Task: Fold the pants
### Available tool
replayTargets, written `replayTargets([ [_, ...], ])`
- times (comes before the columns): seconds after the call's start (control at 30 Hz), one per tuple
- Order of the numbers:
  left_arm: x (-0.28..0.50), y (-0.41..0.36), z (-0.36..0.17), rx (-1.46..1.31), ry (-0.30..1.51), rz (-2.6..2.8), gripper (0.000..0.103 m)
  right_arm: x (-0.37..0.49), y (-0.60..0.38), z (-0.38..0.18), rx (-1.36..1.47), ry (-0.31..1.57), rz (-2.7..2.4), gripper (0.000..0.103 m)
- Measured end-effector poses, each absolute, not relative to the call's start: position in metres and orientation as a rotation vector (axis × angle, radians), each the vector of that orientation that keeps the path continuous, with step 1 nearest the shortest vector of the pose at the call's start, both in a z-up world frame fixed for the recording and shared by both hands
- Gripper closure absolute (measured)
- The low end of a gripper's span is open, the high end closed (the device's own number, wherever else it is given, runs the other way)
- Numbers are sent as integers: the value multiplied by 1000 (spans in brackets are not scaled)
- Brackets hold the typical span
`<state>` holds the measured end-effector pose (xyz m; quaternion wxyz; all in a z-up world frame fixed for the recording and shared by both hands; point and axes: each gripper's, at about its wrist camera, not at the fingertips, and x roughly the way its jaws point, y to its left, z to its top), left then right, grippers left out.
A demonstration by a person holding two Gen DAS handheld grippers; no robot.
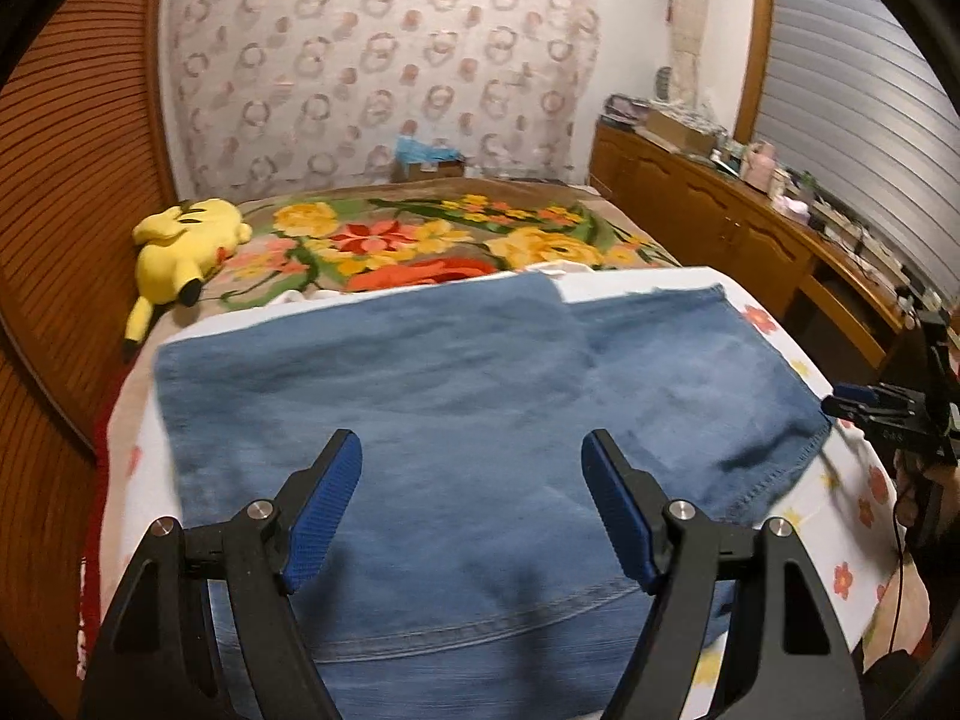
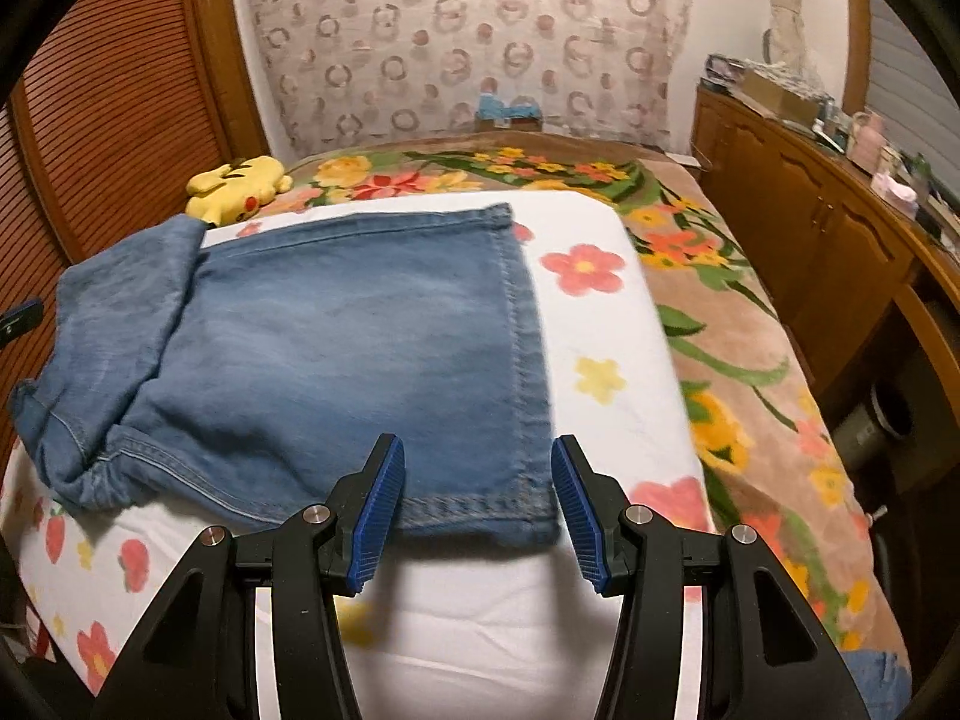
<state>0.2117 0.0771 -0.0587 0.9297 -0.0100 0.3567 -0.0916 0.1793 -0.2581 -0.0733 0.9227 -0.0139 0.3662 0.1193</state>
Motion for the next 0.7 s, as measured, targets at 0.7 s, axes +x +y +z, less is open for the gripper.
replayTargets([
  [0.7, 209, 27, -61, 17, 756, -261, 26, 183, -263, -84, 13, 812, 272, 50],
])
